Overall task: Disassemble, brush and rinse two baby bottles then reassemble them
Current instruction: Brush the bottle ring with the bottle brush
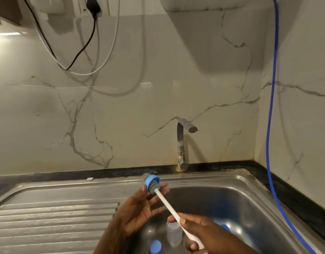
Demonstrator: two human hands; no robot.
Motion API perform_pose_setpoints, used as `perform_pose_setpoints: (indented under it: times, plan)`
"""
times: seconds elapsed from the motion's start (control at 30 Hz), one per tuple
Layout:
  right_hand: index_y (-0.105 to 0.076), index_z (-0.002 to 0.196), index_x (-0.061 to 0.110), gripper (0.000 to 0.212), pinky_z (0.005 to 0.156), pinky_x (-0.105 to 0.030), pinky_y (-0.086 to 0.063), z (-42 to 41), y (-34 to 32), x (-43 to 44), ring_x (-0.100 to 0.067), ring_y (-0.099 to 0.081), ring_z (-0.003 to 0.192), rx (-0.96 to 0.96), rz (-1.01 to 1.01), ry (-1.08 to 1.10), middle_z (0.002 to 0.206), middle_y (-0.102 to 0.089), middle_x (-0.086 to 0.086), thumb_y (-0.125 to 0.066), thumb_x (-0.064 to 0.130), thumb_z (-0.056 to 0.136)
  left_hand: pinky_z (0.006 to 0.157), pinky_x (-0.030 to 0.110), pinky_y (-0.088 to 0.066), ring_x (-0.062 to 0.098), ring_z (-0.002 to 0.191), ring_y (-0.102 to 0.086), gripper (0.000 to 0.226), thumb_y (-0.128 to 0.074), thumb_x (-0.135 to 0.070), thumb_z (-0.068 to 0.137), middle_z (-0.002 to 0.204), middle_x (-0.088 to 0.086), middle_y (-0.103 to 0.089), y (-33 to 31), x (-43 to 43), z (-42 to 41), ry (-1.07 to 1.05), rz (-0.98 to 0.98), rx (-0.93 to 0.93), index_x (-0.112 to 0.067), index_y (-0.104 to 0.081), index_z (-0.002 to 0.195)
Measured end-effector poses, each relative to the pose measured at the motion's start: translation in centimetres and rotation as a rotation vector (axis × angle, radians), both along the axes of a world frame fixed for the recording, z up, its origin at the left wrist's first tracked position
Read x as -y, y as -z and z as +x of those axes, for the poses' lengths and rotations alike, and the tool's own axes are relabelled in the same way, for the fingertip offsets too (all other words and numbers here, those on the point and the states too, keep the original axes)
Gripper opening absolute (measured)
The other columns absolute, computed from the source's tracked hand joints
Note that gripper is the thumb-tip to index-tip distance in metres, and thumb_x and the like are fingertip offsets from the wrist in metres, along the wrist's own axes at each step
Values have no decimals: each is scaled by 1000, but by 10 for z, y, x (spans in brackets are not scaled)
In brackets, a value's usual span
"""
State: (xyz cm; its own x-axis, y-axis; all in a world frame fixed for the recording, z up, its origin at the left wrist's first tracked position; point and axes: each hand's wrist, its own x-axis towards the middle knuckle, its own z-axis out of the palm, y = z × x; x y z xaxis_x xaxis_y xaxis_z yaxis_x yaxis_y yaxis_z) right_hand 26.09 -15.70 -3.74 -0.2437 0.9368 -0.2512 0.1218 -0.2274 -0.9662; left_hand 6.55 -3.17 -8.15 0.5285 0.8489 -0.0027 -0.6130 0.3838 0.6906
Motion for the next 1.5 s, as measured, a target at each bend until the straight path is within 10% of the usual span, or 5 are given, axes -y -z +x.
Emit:
perform_pose_setpoints:
  times: [0.23, 0.47, 0.8, 1.13, 1.5]
  plan:
    - [-56, 97, 54, 20, 93, -17, -43, 5, 27, -9, -3, -57, 96, 698, 467, 110, 98, -59, 16, -38, 46, 101, 83, 44, -59, 42, 110, -64, 54, -64, -13, 80, 121, 33, -63, -6, 4, 16, -130, -99, -162, 8, -51, 129]
    - [-68, 117, 11, 33, 36, -16, -29, 12, 6, -8, -8, -33, 42, -339, -298, -56, 60, -42, -5, -45, 29, 102, 94, 44, -54, 39, 115, -63, 70, -74, -21, 76, 131, 31, -57, -4, -1, 7, -110, -121, 114, 10, -49, 133]
    - [-65, 120, -3, 41, 33, -17, -29, 18, -5, -1, -9, -34, 34, -493, -326, -138, 57, -35, -7, -49, 25, 94, 87, 43, -57, 37, 105, -69, 93, -93, -23, 59, 133, 30, -56, -10, -3, 2, -200, -131, 259, 6, -49, 135]
    - [-62, 111, 22, 18, 43, -17, -37, 12, -3, 12, -5, -44, 38, 207, 210, 163, 51, -51, 1, -46, 26, 102, 81, 43, -59, 39, 107, -68, 56, -68, -20, 81, 127, 32, -59, -4, -4, 6, -350, -185, 99, -4, -50, 130]
    - [-37, 136, 55, 36, 81, -13, -37, -6, 16, 9, -13, -54, 104, 833, 509, 291, 119, -57, 0, -32, 47, 101, 70, 29, -61, 33, 101, -66, 28, -54, -1, 91, 121, 28, -62, 2, -11, 22, -508, 92, -238, 4, -54, 119]
